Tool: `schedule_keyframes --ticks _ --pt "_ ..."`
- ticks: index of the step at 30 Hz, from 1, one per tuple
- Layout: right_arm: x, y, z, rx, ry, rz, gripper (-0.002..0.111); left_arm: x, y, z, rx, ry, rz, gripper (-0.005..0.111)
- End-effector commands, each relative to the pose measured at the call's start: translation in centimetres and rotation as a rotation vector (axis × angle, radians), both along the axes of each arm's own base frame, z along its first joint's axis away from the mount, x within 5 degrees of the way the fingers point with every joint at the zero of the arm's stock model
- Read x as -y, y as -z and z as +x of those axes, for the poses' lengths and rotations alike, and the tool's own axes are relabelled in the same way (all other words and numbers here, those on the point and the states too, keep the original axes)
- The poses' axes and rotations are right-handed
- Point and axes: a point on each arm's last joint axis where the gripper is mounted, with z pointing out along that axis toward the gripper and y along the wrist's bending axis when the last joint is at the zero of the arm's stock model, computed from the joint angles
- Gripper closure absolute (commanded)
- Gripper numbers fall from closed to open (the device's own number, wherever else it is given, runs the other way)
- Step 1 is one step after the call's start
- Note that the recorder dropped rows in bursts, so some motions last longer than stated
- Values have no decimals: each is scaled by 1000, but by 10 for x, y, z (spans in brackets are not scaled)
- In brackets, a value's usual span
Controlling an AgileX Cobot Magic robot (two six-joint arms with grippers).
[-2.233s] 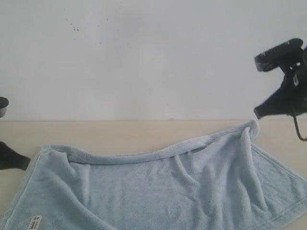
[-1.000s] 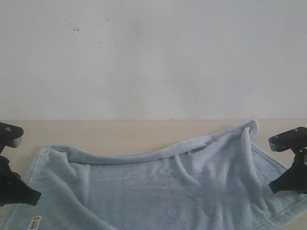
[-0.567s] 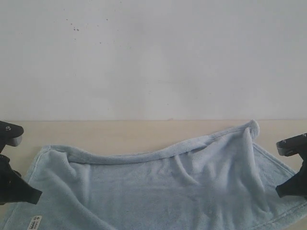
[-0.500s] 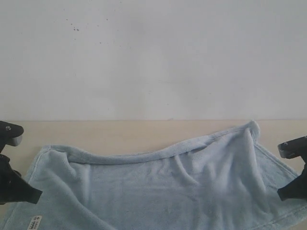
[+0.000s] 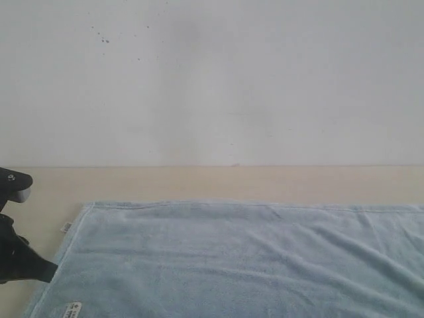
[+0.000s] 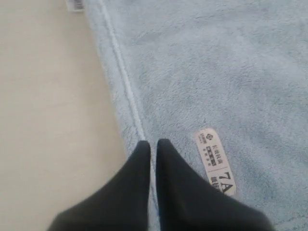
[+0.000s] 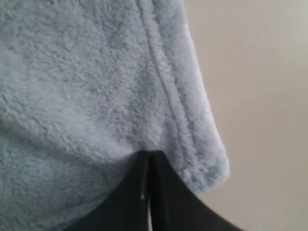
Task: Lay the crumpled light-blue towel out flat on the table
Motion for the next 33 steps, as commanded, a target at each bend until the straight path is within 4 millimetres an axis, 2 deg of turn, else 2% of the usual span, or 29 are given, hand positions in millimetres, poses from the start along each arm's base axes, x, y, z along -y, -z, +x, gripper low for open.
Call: schedule_keyframes --ticks 1,7,10,13,16,18,21,25,29,33 --pt "8 -23 -18 67 79 -24 108 1 0 -4 -29 -3 0 103" --pt "1 -53 -12 293 61 18 108 2 3 -10 -97 4 -13 103" --pt "-3 -60 -9 368 50 50 108 7 5 -12 -124 54 -42 102" --pt "-5 -59 -7 381 44 78 108 11 11 -14 -178 90 -74 93" --pt "-8 -59 -6 403 47 106 108 14 24 -16 -270 98 -85 80" --pt "-9 -60 -4 418 47 118 108 16 33 -15 -321 96 -100 76" --pt "-10 -60 -3 434 45 130 108 18 46 -15 -379 96 -115 86" --pt "-20 -61 1 445 -21 134 108 19 52 -13 -394 103 -115 103" --pt "-37 -63 8 464 -122 141 108 18 52 -14 -400 114 -105 103" --pt "-46 -63 10 478 -159 149 108 17 55 -16 -414 125 -87 103"
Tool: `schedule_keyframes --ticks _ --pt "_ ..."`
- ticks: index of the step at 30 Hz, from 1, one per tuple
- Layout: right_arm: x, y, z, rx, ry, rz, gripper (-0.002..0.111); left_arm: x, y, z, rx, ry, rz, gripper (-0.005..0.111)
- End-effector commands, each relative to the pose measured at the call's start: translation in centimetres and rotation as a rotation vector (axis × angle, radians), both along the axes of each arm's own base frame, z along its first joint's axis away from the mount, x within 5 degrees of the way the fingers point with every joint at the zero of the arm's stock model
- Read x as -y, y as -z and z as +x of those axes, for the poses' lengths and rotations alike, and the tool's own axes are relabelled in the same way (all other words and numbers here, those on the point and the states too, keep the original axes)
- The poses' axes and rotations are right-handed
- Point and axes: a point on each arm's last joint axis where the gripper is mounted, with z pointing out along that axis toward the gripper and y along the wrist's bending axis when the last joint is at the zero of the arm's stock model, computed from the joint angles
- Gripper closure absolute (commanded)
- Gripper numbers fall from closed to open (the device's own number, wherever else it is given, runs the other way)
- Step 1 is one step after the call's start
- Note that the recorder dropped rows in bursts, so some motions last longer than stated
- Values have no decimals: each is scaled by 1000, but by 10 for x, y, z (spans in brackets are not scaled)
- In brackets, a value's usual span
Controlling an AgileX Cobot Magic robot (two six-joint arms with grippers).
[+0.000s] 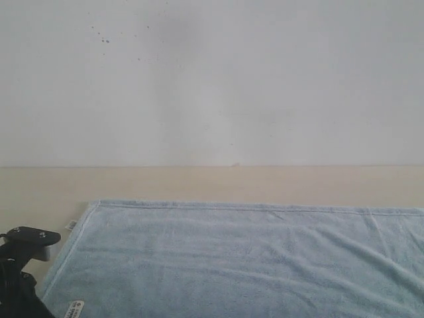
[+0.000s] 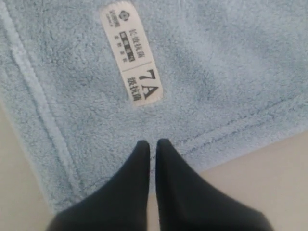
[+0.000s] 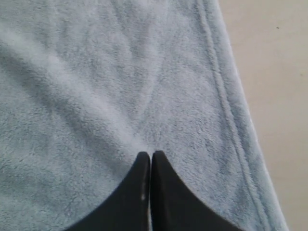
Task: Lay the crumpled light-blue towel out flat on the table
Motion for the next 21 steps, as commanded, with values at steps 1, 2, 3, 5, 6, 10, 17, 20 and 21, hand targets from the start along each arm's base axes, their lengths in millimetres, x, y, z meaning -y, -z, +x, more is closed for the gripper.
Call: schedule_keyframes --ticks 1,2,3,5,6,10,17,20,21 --pt "-7 -2 2 29 -38 -5 108 0 7 -4 -22 24 19 103" --pt "-7 -2 2 31 -38 -6 108 -1 9 -4 -24 22 22 103" --pt "-7 -2 2 31 -38 -6 108 -1 12 -3 -22 17 25 103" --pt "-7 -2 2 31 -38 -6 108 -1 17 -3 -34 15 29 103" --pt "-7 -2 2 31 -38 -6 108 -1 20 -2 -40 14 32 103" --pt "-7 -2 2 31 -38 -6 108 -1 29 -2 -66 13 39 103" --pt "-7 -2 2 31 -35 -3 108 -5 42 -6 -156 17 91 103" --pt "-7 -2 2 31 -35 -3 108 -14 45 -10 -207 1 188 103" --pt "-7 -2 2 31 -35 -3 108 -20 46 -12 -223 5 259 103"
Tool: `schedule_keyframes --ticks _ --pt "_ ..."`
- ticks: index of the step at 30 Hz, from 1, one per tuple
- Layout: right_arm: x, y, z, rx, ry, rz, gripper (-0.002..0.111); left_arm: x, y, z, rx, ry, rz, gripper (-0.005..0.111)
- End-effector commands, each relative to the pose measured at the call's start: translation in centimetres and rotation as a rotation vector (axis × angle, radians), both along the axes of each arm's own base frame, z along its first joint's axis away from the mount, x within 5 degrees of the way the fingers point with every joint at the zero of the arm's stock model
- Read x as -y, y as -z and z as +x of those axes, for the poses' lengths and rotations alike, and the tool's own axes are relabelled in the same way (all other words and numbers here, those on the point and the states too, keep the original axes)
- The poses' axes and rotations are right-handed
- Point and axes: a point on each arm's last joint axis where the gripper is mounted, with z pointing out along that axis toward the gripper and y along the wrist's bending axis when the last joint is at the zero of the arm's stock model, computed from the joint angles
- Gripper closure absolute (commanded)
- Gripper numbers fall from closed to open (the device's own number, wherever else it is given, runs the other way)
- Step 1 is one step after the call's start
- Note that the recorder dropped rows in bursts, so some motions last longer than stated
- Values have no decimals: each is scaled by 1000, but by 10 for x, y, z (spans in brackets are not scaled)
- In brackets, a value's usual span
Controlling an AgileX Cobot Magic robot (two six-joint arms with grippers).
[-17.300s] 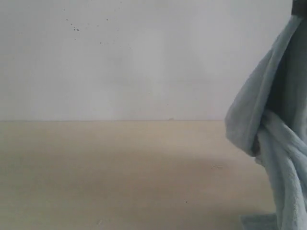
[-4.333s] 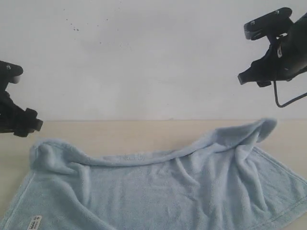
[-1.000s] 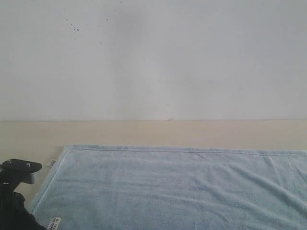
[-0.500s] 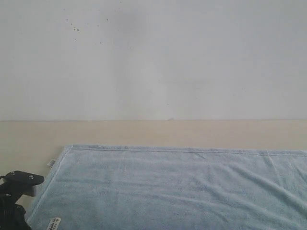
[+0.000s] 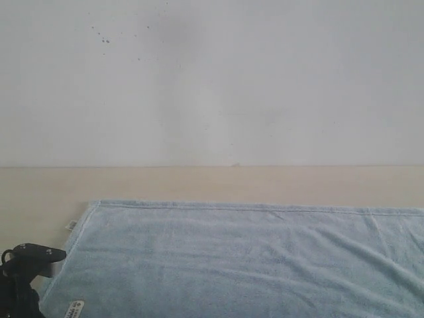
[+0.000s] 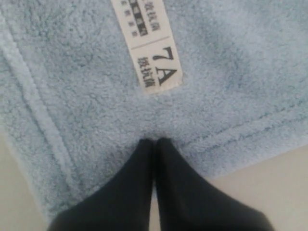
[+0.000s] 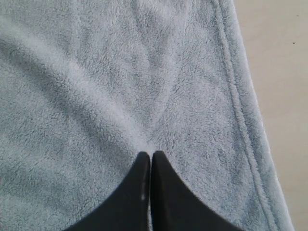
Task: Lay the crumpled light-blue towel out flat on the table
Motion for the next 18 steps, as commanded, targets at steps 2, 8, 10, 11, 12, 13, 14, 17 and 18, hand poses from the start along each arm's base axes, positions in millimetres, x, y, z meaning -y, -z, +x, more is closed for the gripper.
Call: schedule_keyframes --ticks 2,8,10,11,12,13,14,17,18 --pt "0 -1 0 11 -4 -2 108 -26 17 -18 -149 7 273 103" --pt "0 -2 0 17 -5 -2 108 -30 18 -25 -178 -51 310 103" --pt "0 -2 0 20 -6 -2 108 -26 17 -25 -173 -74 266 103" --pt "0 -2 0 20 -6 -2 108 -24 16 -26 -175 -72 239 103" --pt "0 -2 0 20 -6 -2 108 -21 15 -26 -174 -68 207 103" --pt "0 -2 0 20 -6 -2 108 -19 14 -26 -176 -55 182 103" --pt "0 -2 0 20 -6 -2 108 -16 13 -27 -178 -48 152 103" --pt "-1 -2 1 26 -7 -2 108 -10 8 -26 -159 -39 79 103" --pt "-1 -3 2 39 -9 -2 108 -8 5 -25 -133 -40 54 103"
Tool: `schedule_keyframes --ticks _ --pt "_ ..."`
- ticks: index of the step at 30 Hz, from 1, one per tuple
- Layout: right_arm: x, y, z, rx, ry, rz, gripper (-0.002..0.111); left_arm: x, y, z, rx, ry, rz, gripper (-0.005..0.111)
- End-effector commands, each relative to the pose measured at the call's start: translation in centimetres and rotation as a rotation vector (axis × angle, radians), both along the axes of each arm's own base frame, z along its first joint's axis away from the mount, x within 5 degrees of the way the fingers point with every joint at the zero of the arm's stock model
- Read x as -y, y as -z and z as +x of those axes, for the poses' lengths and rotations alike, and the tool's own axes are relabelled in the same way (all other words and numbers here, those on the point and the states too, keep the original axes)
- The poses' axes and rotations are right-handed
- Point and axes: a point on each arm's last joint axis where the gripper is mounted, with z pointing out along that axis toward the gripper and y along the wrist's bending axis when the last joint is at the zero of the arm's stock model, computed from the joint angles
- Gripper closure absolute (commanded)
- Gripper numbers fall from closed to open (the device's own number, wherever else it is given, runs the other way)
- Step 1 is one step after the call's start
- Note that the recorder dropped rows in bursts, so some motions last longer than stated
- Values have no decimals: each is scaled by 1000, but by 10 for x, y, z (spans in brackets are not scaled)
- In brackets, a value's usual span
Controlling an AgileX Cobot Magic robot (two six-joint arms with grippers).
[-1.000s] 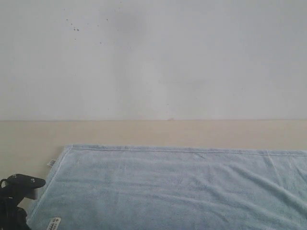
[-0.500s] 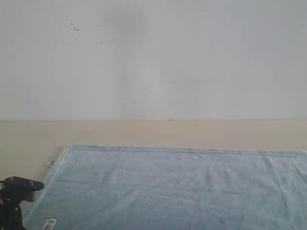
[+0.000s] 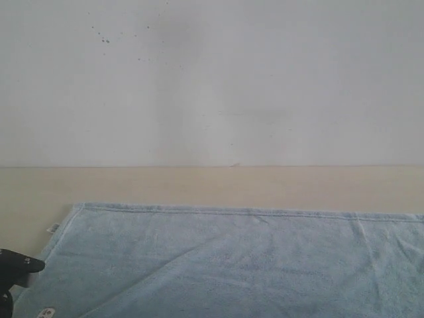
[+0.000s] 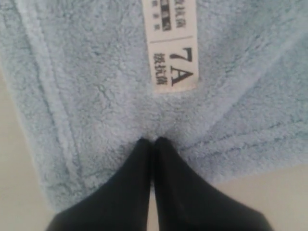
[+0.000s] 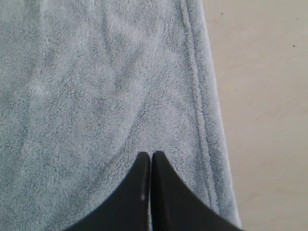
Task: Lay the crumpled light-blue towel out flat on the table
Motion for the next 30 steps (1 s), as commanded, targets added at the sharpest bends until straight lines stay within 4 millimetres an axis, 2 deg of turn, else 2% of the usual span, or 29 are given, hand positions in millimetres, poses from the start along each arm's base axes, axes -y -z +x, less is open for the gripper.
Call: schedule_keyframes --ticks 1,4,8,12,16,20,26,30 --pt "-1 -4 3 63 -12 -2 108 10 1 -14 -52 -24 -119 103" --pt "0 -14 16 134 -36 -18 108 13 -14 -6 66 -14 -158 103" --pt "5 -30 45 119 -36 -41 108 13 -38 7 216 13 -165 103" --pt "11 -32 66 -6 -46 -70 108 8 -56 20 299 53 -116 103" --pt "12 -30 70 -13 -43 -65 108 -4 -63 42 431 3 -66 103" --pt "10 -29 70 -20 -35 -48 108 -8 -55 67 533 -19 -79 103" --pt "6 -27 67 -58 -78 -16 108 -1 -35 113 663 31 -91 103" --pt "2 -27 66 -64 -98 23 108 2 -19 136 670 32 -95 103"
